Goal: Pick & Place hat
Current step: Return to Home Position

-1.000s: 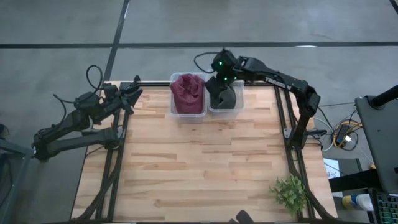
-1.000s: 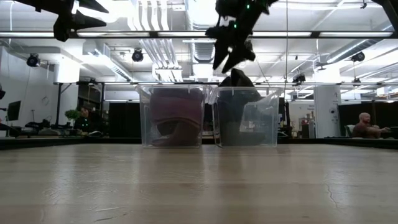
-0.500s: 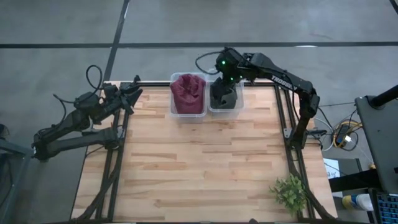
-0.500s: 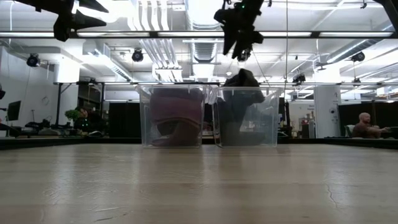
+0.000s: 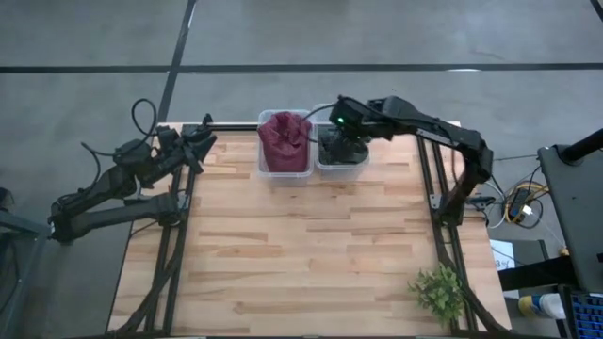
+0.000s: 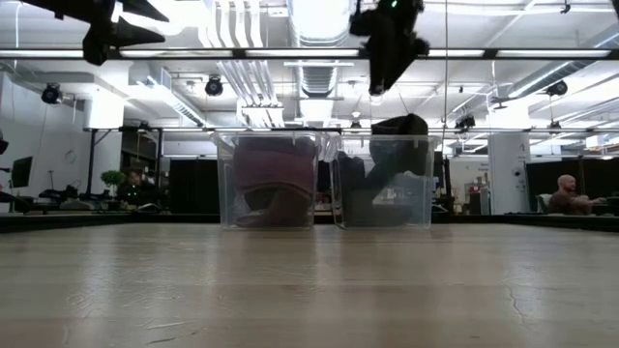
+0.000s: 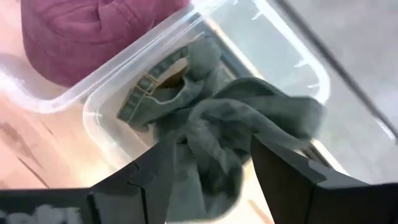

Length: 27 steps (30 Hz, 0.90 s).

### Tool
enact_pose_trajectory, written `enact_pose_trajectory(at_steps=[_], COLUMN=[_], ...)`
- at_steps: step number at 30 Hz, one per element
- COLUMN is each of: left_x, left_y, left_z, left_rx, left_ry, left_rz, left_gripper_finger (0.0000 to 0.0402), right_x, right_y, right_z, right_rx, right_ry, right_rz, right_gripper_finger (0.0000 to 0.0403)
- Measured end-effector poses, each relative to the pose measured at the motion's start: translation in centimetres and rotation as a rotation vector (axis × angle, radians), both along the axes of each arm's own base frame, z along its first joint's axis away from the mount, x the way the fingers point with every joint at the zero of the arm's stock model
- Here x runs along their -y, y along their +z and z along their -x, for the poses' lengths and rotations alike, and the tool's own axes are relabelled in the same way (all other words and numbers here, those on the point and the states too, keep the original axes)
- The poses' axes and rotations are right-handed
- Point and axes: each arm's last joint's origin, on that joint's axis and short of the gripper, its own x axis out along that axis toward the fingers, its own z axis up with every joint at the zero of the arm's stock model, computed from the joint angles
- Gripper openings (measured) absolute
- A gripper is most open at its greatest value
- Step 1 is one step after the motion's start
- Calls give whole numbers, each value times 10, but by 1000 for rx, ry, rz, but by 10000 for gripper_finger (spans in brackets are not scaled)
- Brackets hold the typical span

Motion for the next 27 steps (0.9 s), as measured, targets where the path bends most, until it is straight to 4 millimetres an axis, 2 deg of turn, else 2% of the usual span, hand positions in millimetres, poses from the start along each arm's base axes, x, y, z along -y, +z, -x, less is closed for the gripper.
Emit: enact_pose_trajectory(at_steps=[4, 8, 12, 17, 24, 27], left_x=[0, 1, 1, 1, 1, 1], left_y=[-2, -3, -4, -6, -9, -9], left_z=[0, 0, 0, 0, 0, -1], left_rx=[-21, -31, -36, -54, -24, -31], left_ry=[-13, -25, -25, -23, -16, -38], left_rz=[9, 9, 10, 25, 108, 105], left_gripper_finger=[178, 178, 178, 178, 178, 178], right_x=[-24, -45, -64, -84, -102, -102], right_y=[11, 9, -2, -18, -44, -54], right_z=[22, 53, 87, 126, 163, 175], right_rx=[23, 45, 134, 374, 621, 685], right_ry=[15, 27, 36, 50, 127, 67], right_rz=[43, 35, 59, 115, 115, 71], right_gripper_finger=[203, 203, 203, 203, 203, 203])
